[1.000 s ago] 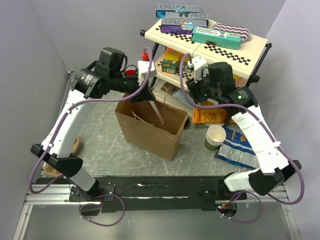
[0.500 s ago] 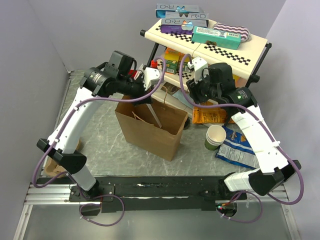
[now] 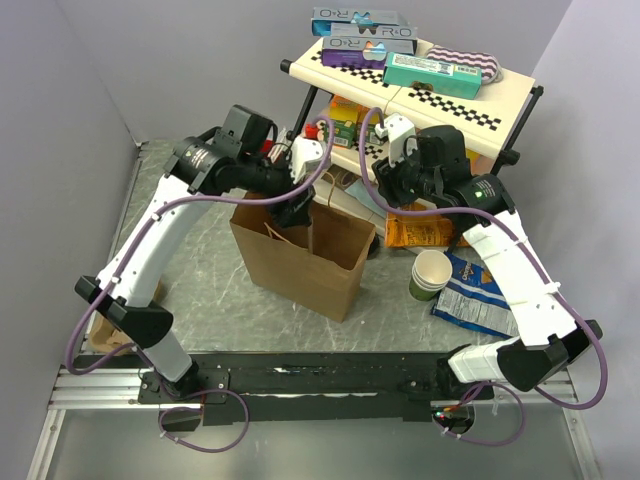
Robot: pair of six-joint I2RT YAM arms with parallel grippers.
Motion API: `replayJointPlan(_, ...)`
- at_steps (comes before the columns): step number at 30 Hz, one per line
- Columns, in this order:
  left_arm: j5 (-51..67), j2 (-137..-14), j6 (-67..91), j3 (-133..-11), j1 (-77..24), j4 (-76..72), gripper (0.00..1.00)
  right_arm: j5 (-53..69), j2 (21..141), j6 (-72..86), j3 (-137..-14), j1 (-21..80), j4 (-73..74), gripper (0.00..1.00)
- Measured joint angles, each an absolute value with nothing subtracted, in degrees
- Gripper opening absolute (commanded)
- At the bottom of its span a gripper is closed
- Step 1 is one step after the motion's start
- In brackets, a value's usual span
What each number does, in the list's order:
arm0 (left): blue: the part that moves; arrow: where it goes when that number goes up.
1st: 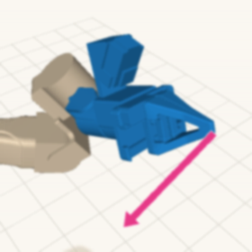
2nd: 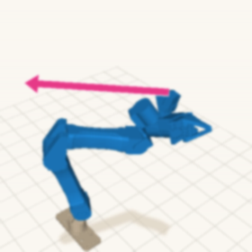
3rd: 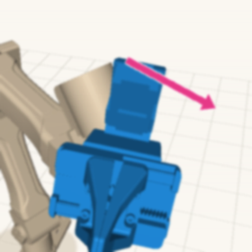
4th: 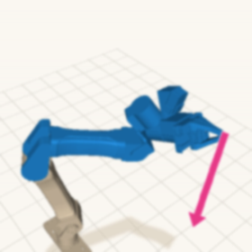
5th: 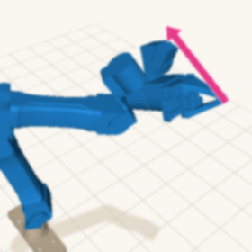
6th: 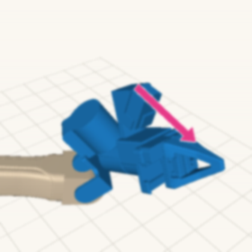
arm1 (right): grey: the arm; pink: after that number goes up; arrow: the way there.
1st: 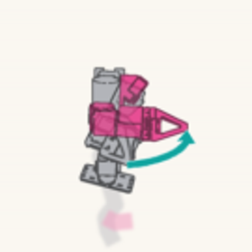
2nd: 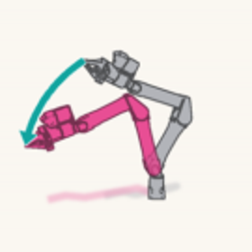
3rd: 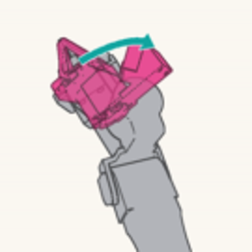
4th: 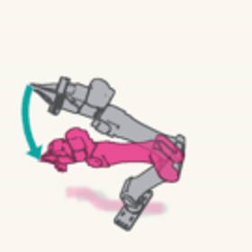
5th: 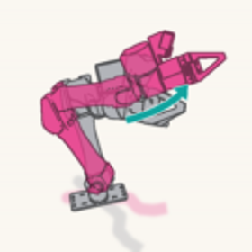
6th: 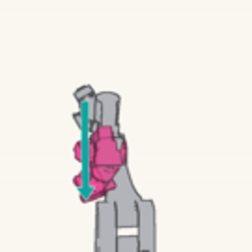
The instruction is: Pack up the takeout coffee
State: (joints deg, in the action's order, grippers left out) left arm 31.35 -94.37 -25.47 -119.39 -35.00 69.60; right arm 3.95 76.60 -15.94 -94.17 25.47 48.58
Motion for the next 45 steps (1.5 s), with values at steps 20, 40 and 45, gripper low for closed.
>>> replayJointPlan(20, 7.64, -89.80, -27.29, -124.77, -33.19, 75.07, 0.99, 4.91, 75.16, -16.78, -94.17, 25.45, 48.95, 0.57)
replayJointPlan(40, 6.57, -87.96, -21.58, -123.00, -14.04, 70.87, 0.99, 8.95, 75.44, -18.20, -94.19, 25.45, 51.24, 0.78)
replayJointPlan(45, 4.45, -88.84, -18.24, -117.93, -6.76, 66.72, 0.99, 8.67, 75.44, -17.47, -94.26, 25.45, 52.21, 0.91)
